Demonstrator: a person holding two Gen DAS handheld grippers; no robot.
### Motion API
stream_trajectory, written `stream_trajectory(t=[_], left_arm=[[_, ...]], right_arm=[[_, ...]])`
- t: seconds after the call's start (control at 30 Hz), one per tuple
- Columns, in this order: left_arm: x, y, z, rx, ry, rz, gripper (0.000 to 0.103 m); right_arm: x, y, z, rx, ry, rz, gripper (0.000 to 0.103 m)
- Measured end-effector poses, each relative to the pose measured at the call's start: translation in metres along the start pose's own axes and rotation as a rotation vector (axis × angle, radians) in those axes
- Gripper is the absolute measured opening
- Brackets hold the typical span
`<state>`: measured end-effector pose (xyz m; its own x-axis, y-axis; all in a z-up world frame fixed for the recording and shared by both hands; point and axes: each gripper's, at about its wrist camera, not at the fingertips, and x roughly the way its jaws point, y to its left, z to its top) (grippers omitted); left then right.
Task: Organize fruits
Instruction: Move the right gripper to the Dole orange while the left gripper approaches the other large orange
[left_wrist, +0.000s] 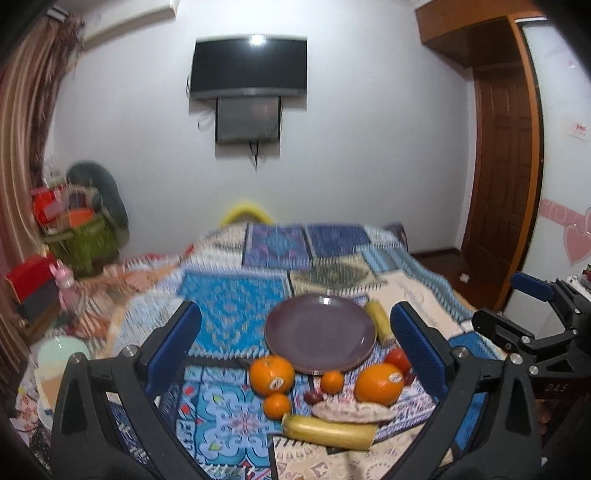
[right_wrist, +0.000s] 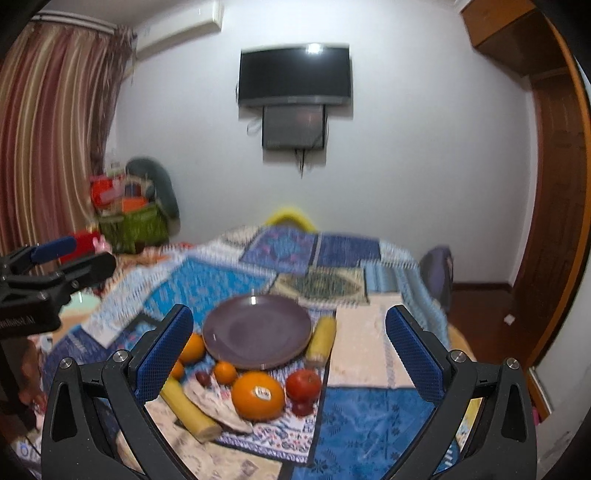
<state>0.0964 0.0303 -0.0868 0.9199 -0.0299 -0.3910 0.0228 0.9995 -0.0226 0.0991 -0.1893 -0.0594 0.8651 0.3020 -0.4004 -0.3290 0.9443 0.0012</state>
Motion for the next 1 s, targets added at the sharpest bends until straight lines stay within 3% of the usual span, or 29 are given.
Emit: stream_trajectory(t=[0.23,0.37,0.6,1.0], left_arm=[[0.054,0.019,-0.03,0.003,0.132,0.019,0.103],[0.084,0.033,-0.049,-0.034,0.226,-0.007,0.091],[0.111,0.049,-0.072,-0.06,0.308,0.012,0.085],[0.132,0.065,-0.092,-0.093,0.379,0.02,0.085]], right_arm=[[0.054,-0.014,-0.03,0.043,0.188,0.067,0.103],[0.079,-0.021,-0.046,0.099,0.293,0.109,0.103],[0.113,-0.02,-0.072,0.138,0.433,0.148,0.1],[0.138,-0.002,-0.078,0.119,0.5,0.201,0.078]])
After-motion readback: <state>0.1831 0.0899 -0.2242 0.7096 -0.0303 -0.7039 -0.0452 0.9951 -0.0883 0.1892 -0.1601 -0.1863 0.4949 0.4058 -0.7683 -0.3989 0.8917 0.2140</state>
